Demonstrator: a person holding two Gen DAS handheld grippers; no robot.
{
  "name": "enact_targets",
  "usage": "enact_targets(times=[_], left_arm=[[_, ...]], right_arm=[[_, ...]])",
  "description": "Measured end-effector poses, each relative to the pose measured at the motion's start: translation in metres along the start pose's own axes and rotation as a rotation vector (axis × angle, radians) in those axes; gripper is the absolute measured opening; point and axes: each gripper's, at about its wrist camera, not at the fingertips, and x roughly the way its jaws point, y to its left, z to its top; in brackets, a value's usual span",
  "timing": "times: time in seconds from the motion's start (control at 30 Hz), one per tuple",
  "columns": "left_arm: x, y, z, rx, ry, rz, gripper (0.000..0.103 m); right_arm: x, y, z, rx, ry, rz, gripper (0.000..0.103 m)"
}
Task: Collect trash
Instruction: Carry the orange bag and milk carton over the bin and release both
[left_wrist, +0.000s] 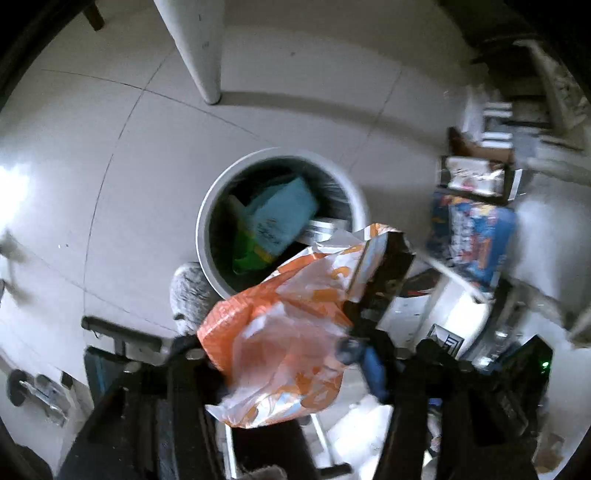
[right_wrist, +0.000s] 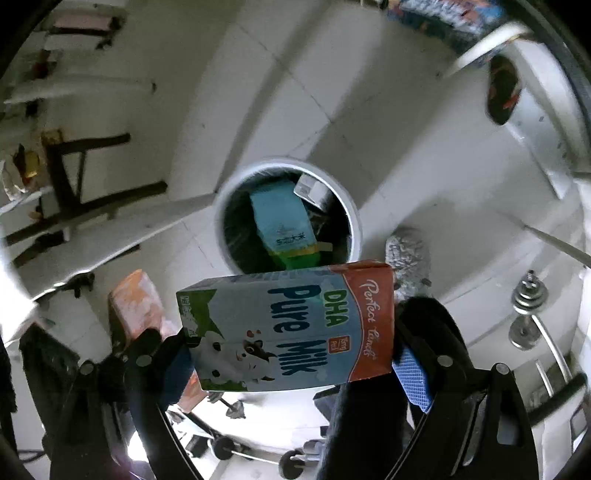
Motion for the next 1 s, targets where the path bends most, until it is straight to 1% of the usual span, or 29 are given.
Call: enact_targets(times=[0.03, 0.07, 0.1, 0.13, 0.17, 0.2, 0.23, 0.27, 0.37, 0.4, 0.43, 0.5, 0.53, 0.57, 0.67, 0.7, 0.73, 0.8, 0.87, 1.0], left_arm=[[0.012, 0.004, 0.006, 0.008, 0.000, 0.006, 0.066], [0.018, 0.008, 0.004, 0.016, -0.002, 0.008, 0.073], [0.024, 0.014, 0.004, 0.022, -0.006, 0.021, 0.077], [0.027, 0.021, 0.003, 0.022, -0.014, 0.032, 0.085], [0.028, 0.025, 0.004, 0.022, -0.020, 0.036, 0.095], [0.029, 0.029, 0.004, 0.021, -0.021, 0.039, 0.099], [0.027, 0.034, 0.004, 0.019, -0.024, 0.042, 0.102], [0.025, 0.038, 0.003, 0.018, -0.032, 0.057, 0.102], [0.020, 0.042, 0.000, 0.024, -0.044, 0.072, 0.102], [0.015, 0.042, -0.002, 0.031, -0.053, 0.092, 0.102], [0.011, 0.043, -0.005, 0.041, -0.065, 0.108, 0.102], [-0.001, 0.036, -0.012, 0.078, -0.101, 0.165, 0.102], [-0.012, 0.032, -0.018, 0.109, -0.137, 0.202, 0.102], [-0.020, 0.027, -0.025, 0.135, -0.165, 0.237, 0.102], [-0.044, 0.017, -0.042, 0.210, -0.224, 0.337, 0.102], [-0.053, 0.014, -0.048, 0.230, -0.237, 0.356, 0.102], [-0.061, 0.011, -0.054, 0.242, -0.246, 0.367, 0.102], [-0.081, 0.004, -0.068, 0.260, -0.257, 0.378, 0.102], [-0.108, -0.002, -0.083, 0.275, -0.269, 0.379, 0.102], [-0.159, -0.016, -0.112, 0.308, -0.284, 0.353, 0.102]], right_arm=[[0.014, -0.002, 0.005, -0.003, 0.008, -0.009, 0.093], [0.028, -0.003, 0.010, -0.009, 0.016, -0.014, 0.093], [0.041, -0.005, 0.015, -0.016, 0.021, -0.013, 0.093], [0.054, -0.007, 0.020, -0.020, 0.030, -0.015, 0.093], [0.066, -0.009, 0.024, -0.020, 0.046, -0.003, 0.093], [0.076, -0.011, 0.026, -0.014, 0.057, 0.010, 0.094], [0.083, -0.014, 0.029, -0.006, 0.057, 0.010, 0.101], [0.088, -0.015, 0.029, -0.008, 0.051, 0.015, 0.103], [0.091, -0.013, 0.031, -0.033, 0.036, 0.013, 0.103], [0.090, -0.013, 0.029, -0.040, 0.036, 0.012, 0.103], [0.088, -0.012, 0.028, -0.053, 0.034, -0.007, 0.103], [0.082, -0.006, 0.023, -0.105, 0.015, -0.058, 0.103], [0.074, 0.000, 0.018, -0.158, -0.006, -0.124, 0.103], [0.069, 0.003, 0.015, -0.195, -0.022, -0.165, 0.103], [0.047, 0.021, -0.003, -0.329, -0.092, -0.311, 0.103], [0.039, 0.026, -0.010, -0.361, -0.110, -0.344, 0.103], [0.027, 0.033, -0.019, -0.391, -0.132, -0.371, 0.103], [0.008, 0.038, -0.031, -0.420, -0.153, -0.393, 0.103], [-0.018, 0.045, -0.044, -0.435, -0.173, -0.395, 0.103], [-0.078, 0.064, -0.074, -0.456, -0.209, -0.384, 0.103]])
